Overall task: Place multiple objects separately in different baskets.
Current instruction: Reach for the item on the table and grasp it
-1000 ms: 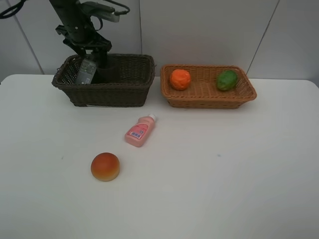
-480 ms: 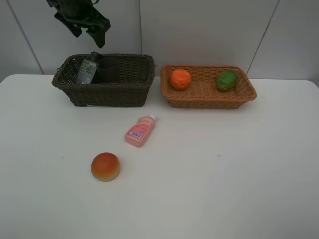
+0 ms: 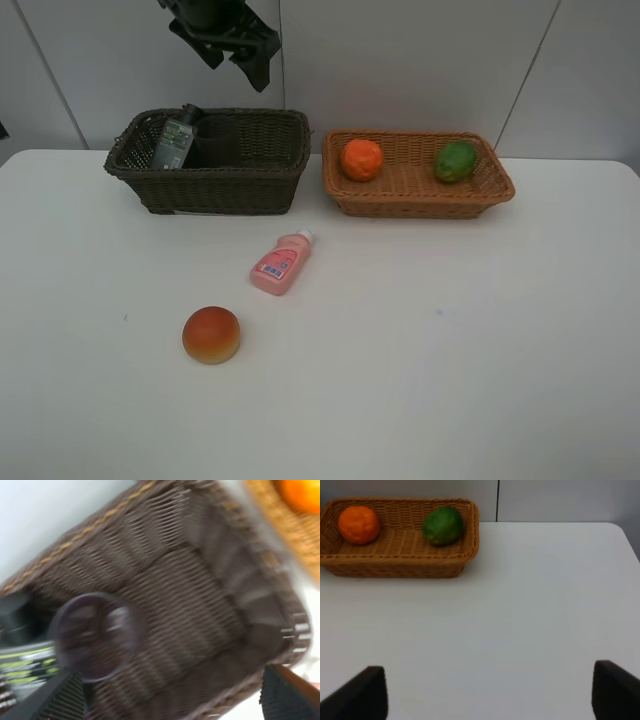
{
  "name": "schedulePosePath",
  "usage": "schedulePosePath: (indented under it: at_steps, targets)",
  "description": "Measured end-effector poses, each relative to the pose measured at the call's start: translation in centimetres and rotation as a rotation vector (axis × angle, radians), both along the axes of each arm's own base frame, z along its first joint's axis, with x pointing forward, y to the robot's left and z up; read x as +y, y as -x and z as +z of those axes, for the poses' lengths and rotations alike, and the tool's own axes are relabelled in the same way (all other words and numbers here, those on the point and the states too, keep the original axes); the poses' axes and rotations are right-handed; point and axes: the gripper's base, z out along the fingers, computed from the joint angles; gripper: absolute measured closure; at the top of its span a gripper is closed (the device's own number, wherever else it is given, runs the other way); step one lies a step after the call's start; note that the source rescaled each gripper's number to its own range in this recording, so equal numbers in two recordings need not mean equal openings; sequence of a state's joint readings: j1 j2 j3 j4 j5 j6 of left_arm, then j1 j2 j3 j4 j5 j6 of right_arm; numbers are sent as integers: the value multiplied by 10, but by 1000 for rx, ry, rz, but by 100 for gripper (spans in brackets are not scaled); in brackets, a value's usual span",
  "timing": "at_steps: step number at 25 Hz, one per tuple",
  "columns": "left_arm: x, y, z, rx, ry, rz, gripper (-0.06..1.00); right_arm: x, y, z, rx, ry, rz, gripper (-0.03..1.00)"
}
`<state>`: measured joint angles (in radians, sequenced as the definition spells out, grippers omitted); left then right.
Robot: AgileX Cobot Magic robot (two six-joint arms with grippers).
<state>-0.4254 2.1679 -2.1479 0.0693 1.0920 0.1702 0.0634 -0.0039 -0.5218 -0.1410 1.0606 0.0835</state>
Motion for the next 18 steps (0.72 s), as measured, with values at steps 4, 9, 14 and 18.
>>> schedulePosePath:
  at_steps: [4,9,14,18]
  targets:
    - [-27,14,0,26,34,-46,2,0,0,0,0,0,0,27]
    - [-52,30,-1,61,43,-80,2,0,0,0,0,0,0,27]
    - [-70,44,-2,87,35,-115,2,0,0,0,0,0,0,27]
    - [-82,56,-4,142,54,-77,2,0,0,0,0,0,0,27]
